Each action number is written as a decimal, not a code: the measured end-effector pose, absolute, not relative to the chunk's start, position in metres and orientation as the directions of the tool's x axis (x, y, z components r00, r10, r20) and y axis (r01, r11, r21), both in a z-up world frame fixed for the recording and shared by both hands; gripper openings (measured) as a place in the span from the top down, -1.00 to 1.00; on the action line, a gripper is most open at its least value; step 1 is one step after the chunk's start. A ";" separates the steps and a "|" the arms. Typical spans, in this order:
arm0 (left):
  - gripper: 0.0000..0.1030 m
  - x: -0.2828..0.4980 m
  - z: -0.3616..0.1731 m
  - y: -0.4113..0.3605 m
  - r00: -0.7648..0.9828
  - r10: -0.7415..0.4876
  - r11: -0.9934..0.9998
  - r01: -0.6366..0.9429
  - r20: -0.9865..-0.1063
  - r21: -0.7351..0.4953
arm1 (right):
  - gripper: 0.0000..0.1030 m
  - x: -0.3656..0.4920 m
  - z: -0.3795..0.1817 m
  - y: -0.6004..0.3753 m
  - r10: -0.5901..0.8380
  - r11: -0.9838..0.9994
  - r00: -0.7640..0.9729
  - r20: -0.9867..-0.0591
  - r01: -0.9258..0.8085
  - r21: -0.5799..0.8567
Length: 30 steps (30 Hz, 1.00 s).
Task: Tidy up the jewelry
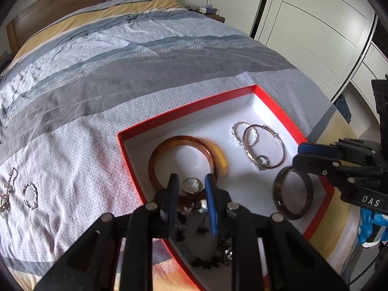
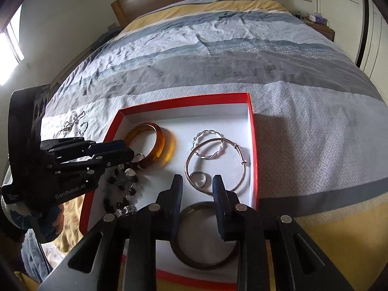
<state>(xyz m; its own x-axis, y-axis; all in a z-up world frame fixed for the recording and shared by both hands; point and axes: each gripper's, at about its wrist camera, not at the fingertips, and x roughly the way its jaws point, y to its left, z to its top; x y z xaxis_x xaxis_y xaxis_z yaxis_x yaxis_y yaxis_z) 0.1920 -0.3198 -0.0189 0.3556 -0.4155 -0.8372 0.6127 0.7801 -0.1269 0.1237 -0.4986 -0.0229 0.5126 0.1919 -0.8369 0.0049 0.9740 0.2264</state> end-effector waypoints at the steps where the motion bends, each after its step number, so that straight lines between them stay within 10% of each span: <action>1: 0.42 0.189 -0.013 -0.316 0.356 -0.421 0.781 0.611 -0.834 -0.133 | 0.50 0.118 -0.018 -0.499 0.184 0.975 0.517 -0.836 0.011 0.222; 30: 0.25 -0.068 0.168 -0.125 0.723 -0.202 0.944 0.324 -0.661 0.065 | -0.12 -0.098 0.165 -0.322 0.154 0.982 0.751 -0.642 -0.044 0.184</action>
